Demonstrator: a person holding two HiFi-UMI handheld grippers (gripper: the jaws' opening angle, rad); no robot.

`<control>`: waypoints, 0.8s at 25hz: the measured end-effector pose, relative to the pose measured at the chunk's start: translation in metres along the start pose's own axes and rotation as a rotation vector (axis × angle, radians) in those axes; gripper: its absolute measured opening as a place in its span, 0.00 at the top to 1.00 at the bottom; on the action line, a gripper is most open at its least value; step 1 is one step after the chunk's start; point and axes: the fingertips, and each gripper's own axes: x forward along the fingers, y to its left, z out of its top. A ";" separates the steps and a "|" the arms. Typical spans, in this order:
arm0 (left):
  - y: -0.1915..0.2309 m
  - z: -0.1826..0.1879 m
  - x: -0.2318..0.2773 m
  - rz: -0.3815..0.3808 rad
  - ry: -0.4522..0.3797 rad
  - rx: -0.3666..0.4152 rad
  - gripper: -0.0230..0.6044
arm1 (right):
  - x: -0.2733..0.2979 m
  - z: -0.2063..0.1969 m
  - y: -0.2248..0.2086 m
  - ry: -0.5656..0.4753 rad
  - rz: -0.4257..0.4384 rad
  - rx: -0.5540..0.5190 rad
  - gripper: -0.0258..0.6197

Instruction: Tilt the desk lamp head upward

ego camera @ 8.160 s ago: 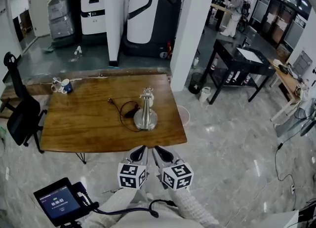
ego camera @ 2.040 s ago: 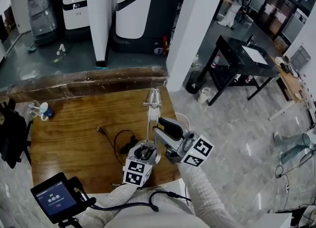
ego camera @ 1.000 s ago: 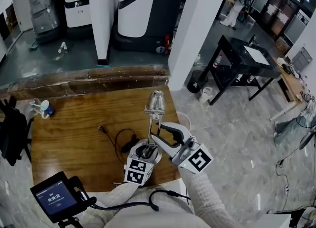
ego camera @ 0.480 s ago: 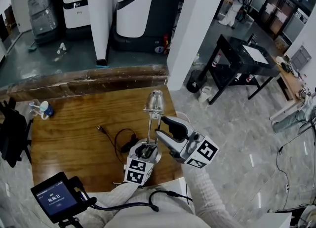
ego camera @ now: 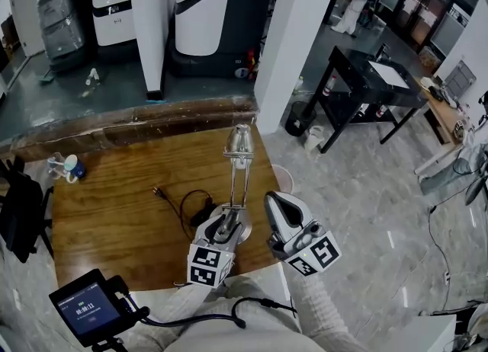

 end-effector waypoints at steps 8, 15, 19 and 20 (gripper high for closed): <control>-0.006 0.007 -0.040 0.063 -0.075 0.028 0.95 | -0.035 -0.046 0.039 0.180 -0.116 -0.007 0.96; -0.029 0.009 -0.088 0.134 -0.145 0.016 0.95 | -0.072 -0.077 0.084 0.302 -0.146 0.053 0.96; -0.052 -0.004 -0.115 0.166 -0.154 -0.009 0.95 | -0.101 -0.090 0.105 0.399 -0.147 0.043 0.96; -0.063 -0.009 -0.124 0.170 -0.152 -0.011 0.95 | -0.113 -0.090 0.112 0.418 -0.140 0.044 0.96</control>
